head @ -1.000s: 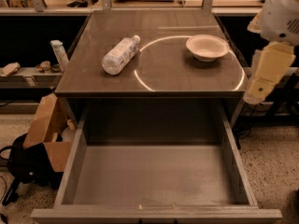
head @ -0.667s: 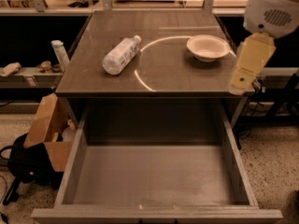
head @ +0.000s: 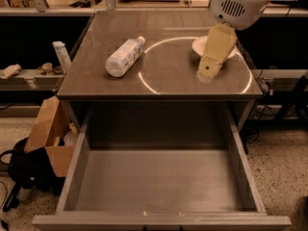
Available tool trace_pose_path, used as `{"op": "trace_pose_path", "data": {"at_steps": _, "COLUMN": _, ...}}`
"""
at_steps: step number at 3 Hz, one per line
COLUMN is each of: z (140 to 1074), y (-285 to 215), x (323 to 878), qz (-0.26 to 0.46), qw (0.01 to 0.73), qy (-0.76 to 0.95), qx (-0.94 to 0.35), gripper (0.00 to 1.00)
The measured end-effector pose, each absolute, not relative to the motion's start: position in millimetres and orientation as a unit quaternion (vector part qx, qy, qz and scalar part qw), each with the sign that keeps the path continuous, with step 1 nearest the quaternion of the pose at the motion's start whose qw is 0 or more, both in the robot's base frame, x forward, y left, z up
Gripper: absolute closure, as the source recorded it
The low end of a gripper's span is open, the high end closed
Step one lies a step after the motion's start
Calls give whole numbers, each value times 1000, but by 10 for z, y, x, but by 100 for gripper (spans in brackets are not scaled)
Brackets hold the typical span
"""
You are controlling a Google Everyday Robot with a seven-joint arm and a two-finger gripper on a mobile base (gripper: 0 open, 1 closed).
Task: Place blue plastic bottle into top drawer
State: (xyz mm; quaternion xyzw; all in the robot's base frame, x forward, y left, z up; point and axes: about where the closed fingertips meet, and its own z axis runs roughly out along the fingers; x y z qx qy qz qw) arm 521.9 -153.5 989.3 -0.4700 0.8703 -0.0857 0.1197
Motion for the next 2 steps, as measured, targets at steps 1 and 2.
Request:
{"op": "trace_pose_path", "data": {"at_steps": 1, "z": 9908, "y": -1509, "x": 5272, "qz": -87, "qw": 132, "qy": 868, "qx": -470, "gripper": 0}}
{"op": "trace_pose_path", "data": {"at_steps": 2, "z": 9907, "y": -1475, "x": 5320, "qz": -79, "qw": 138, "qy": 866, "qx": -475, "gripper": 0}}
